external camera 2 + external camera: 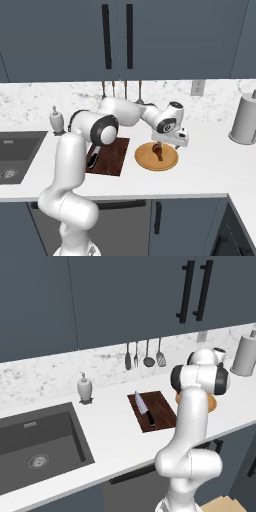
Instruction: Pick up the knife from the drawer and place it on the cutting board. Then place the meat from the plate to the cutting board.
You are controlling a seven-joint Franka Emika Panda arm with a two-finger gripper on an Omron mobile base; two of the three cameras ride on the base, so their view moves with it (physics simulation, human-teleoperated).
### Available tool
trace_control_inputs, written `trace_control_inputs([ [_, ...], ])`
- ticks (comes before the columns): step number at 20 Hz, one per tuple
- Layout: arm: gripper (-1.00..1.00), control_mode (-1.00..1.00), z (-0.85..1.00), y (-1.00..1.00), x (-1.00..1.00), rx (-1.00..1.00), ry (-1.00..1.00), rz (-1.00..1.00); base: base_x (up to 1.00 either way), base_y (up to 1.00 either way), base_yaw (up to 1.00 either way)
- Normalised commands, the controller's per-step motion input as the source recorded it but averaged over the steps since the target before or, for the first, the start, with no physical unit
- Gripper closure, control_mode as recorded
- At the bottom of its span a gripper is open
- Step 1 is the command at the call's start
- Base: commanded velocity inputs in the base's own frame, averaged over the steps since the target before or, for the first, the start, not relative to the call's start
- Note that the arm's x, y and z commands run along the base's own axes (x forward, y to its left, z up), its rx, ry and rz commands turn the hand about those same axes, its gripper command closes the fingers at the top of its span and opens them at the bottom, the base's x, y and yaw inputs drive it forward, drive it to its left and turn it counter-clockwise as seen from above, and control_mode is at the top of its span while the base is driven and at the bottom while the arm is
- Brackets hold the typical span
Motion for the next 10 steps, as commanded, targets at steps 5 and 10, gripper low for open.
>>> trace_control_inputs([
  [5,-1.00,-1.00,-0.06,0.05,-0.18,0.04,-0.06,0.00,0.00,0.00,0.00],
  [10,-1.00,-1.00,0.00,0.30,-0.33,0.00,-0.14,0.03,0.00,0.00,0.00],
])
